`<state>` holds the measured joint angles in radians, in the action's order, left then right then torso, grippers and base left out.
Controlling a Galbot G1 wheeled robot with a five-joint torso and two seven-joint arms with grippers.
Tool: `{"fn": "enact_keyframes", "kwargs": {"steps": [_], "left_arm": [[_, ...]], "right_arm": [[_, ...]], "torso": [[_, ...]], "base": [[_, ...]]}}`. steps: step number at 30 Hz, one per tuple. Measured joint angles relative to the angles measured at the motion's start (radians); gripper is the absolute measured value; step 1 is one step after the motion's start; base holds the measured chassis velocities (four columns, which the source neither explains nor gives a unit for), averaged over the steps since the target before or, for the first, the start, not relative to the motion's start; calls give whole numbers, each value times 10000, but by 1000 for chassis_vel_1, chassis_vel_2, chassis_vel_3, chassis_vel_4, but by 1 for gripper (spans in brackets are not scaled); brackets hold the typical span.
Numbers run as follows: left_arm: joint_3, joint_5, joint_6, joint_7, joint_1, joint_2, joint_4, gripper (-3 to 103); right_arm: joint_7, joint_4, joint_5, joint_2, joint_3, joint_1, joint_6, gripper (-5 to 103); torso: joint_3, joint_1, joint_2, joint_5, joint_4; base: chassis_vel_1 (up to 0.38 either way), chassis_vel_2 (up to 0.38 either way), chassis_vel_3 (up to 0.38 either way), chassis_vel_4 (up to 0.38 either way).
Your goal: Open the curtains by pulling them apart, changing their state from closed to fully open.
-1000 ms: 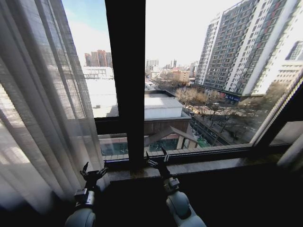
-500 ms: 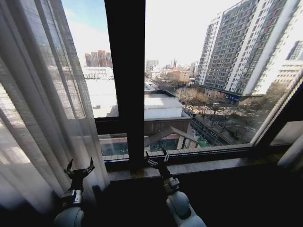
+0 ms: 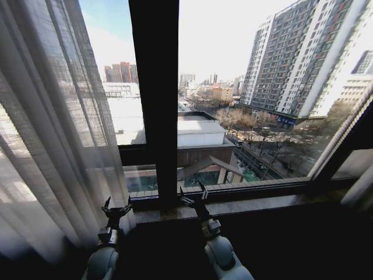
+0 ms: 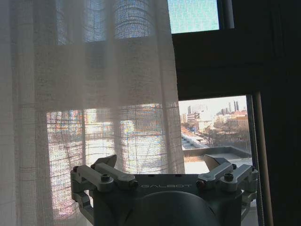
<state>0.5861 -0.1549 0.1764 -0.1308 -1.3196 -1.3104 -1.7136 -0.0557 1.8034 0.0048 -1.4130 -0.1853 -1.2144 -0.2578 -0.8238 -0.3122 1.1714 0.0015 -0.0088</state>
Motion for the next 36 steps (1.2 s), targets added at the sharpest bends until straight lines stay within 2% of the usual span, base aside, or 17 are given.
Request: {"fn": "enact_keyframes", "kwargs": {"steps": [7,17,19,20,23,25,29,31,35,36], "left_arm": [[58,-255,-29,14,788,455,793,100],[-236,-386,-162,165,1413,325,1112,102],[-138,-368,-21,336,1350,321,1186,93],[-138,-368,-21,336,1350,321,1186,93],[-22,-348,213,523,1255,325,1272,77],[5,-345,273,560,1237,324,1279,77],[38,-346,451,653,1202,292,1302,56],[41,-348,465,656,1203,284,1307,56],[70,-356,534,691,1195,255,1317,34],[70,-356,534,691,1195,255,1317,34]], "right_arm": [[0,1,0,0,1,0,0,100],[0,1,0,0,1,0,0,100],[0,1,0,0,0,0,0,100],[0,1,0,0,0,0,0,100],[0,1,0,0,0,0,0,100],[0,1,0,0,1,1,0,100],[0,1,0,0,0,0,0,100],[0,1,0,0,1,0,0,100],[0,1,0,0,0,0,0,100],[0,1,0,0,0,0,0,100]], "torso": [[0,0,0,-1,1],[0,-1,0,-2,0],[0,0,1,0,1],[0,0,1,0,1],[0,0,1,-1,2],[0,0,2,-1,2],[0,-1,1,0,0],[1,0,2,-1,0],[1,0,1,0,0],[1,0,1,0,0]], "base": [[0,0,0,0],[0,0,0,0],[0,0,0,0],[0,0,0,0],[0,0,0,0],[0,0,0,0],[0,0,0,0],[0,0,0,0],[0,0,0,0],[0,0,0,0]]}}
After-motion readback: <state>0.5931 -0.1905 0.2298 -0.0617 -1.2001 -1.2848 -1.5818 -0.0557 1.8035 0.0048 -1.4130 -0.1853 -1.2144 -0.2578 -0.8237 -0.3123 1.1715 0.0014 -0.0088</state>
